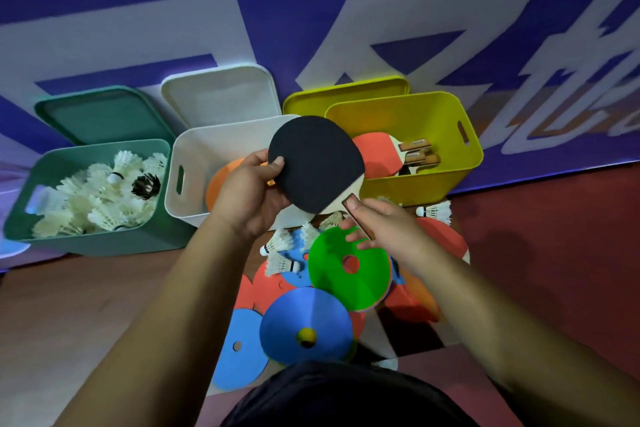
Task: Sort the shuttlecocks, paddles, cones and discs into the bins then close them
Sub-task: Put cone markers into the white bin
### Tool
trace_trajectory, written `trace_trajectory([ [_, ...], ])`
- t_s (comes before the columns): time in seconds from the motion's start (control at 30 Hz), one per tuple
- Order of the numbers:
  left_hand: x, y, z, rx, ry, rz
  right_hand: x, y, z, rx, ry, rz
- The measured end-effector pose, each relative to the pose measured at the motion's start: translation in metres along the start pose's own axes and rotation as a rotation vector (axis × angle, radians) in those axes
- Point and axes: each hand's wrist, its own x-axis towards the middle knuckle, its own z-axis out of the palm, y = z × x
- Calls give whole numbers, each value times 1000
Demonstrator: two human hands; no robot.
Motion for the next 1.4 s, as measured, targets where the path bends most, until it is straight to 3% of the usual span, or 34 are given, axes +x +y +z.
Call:
trace_trajectory([
  [0.13, 11, -7, 13, -148, -18, -60, 7, -15, -36, 315, 107, -19],
  [0.27, 16, -18, 30, 166, -25, -78, 20, -28, -75, 558, 230, -90],
  [0.47, 15, -37, 39, 219, 97, -214, 44, -50, -117, 478, 411, -183],
  [0.6, 9, -50, 19, 224, 221, -325, 73, -54, -133, 207, 542, -157],
  [0.73, -2, -57, -3, 134, 330, -361, 101, -50, -139, 39, 494, -97],
  [0.87, -18, -64, -13, 124, 382, -359, 116, -48, -139, 136, 468, -7],
  [1.07, -36, -83, -13, 54, 407, -391, 109, -39, -135, 5, 478, -108],
  [1.23, -40, -95, -13, 23, 372, -421, 87, -20, -119, 162, 389, -162],
  [1.4, -37, -106, -14, 111, 415, -428, 54, 0, -89, -30, 271, -215],
])
